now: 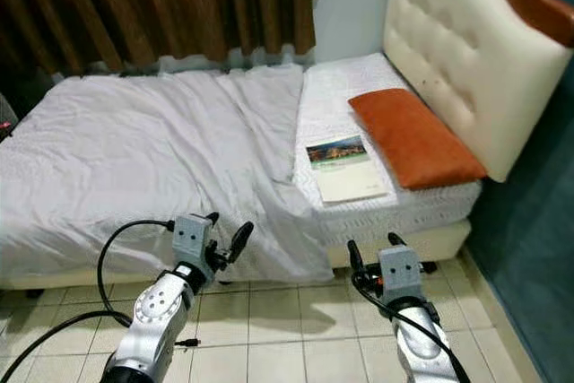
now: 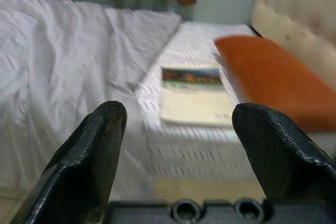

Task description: Clean up the room

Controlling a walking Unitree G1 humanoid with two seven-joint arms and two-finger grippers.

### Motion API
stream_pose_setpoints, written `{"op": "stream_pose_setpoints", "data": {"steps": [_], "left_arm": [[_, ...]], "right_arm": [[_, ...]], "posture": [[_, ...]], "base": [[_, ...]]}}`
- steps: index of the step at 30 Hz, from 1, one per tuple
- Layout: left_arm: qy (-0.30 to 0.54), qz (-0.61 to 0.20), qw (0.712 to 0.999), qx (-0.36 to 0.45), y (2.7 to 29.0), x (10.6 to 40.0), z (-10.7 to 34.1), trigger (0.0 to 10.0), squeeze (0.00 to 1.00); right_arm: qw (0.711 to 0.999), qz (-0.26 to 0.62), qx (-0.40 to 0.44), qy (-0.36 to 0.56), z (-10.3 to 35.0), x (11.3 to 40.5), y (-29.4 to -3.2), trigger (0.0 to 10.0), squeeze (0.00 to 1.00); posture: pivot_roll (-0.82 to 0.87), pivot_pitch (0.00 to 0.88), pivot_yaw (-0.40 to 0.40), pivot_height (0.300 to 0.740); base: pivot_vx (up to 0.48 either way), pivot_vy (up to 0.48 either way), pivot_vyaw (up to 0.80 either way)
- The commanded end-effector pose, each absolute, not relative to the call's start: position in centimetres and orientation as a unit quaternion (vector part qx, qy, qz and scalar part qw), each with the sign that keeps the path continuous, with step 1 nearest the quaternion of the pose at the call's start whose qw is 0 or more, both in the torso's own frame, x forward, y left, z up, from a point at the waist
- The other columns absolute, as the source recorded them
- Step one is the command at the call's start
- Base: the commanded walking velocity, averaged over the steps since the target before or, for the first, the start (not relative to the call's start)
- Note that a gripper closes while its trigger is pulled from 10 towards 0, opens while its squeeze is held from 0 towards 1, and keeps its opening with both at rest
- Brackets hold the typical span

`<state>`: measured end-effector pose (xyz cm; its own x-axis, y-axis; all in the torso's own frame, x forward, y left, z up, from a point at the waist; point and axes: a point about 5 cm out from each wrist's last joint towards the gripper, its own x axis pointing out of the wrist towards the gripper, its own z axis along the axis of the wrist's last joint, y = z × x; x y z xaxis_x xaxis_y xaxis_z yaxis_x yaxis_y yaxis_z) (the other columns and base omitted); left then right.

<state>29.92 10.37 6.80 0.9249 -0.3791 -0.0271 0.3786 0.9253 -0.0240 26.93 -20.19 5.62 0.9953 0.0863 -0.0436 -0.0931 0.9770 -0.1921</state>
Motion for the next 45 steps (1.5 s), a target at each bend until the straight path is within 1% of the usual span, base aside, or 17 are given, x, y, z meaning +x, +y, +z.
{"op": "stream_pose_setpoints", "data": {"steps": [1, 6, 13, 20, 25, 29, 33, 38, 45], "left_arm": [[0.029, -0.179, 0.983, -0.005, 11.3, 30.0, 6.3, 10.0, 0.0], [0.028, -0.172, 0.985, -0.015, 11.4, 30.0, 6.5, 10.0, 0.0], [0.034, -0.18, 0.983, 0.003, 11.3, 30.0, 6.4, 10.0, 0.0], [0.043, -0.178, 0.983, -0.007, 11.4, 30.0, 6.1, 10.0, 0.0], [0.052, -0.178, 0.982, 0.016, 11.7, 30.1, 5.7, 10.0, 0.0], [0.052, -0.195, 0.979, 0.023, 11.5, 30.3, 6.0, 10.0, 0.0], [0.053, -0.211, 0.975, 0.033, 11.3, 30.4, 6.2, 10.0, 0.0], [0.056, -0.228, 0.972, 0.025, 11.0, 30.4, 6.1, 10.0, 0.0], [0.067, -0.228, 0.971, 0.008, 11.2, 30.3, 5.7, 10.0, 0.0]], "right_arm": [[0.994, 0.062, -0.094, 0.018, 5.6, 27.2, -19.3, 10.0, 0.0], [0.993, 0.067, -0.092, 0.019, 5.6, 27.3, -19.2, 10.0, 0.0], [0.993, 0.077, -0.091, 0.02, 5.5, 27.6, -18.7, 10.0, 0.0], [0.992, 0.082, -0.093, 0.022, 5.4, 27.6, -18.7, 10.0, 0.0], [0.992, 0.086, -0.088, 0.029, 5.2, 27.6, -18.4, 10.0, 0.0], [0.991, 0.088, -0.095, 0.036, 5.1, 28.0, -18.0, 10.0, 0.0], [0.992, 0.074, -0.092, 0.052, 4.8, 28.2, -18.3, 10.0, 0.0], [0.991, 0.074, -0.096, 0.064, 4.3, 28.1, -18.2, 10.0, 0.0], [0.99, 0.07, -0.096, 0.072, 4.0, 28.0, -18.3, 10.0, 0.0]], "posture": [[-0.11, 0.0, 0.062, 0.74], [-0.1, 0.0, 0.06, 0.74], [-0.09, 0.0, 0.056, 0.74], [-0.1, 0.007, 0.051, 0.74], [-0.1, 0.024, 0.041, 0.74], [-0.1, 0.032, 0.044, 0.74], [-0.1, 0.034, 0.048, 0.74], [-0.1, 0.035, 0.055, 0.74], [-0.1, 0.036, 0.055, 0.74]], "base": [[0.465, 0.0, 0.0], [0.464, 0.0, 0.0], [0.466, 0.0, 0.0], [0.469, 0.0, 0.0], [0.469, 0.0, 0.0], [0.469, 0.0, 0.0], [0.469, 0.0, 0.0], [0.469, 0.0, 0.0], [0.469, 0.0, 0.0]]}}
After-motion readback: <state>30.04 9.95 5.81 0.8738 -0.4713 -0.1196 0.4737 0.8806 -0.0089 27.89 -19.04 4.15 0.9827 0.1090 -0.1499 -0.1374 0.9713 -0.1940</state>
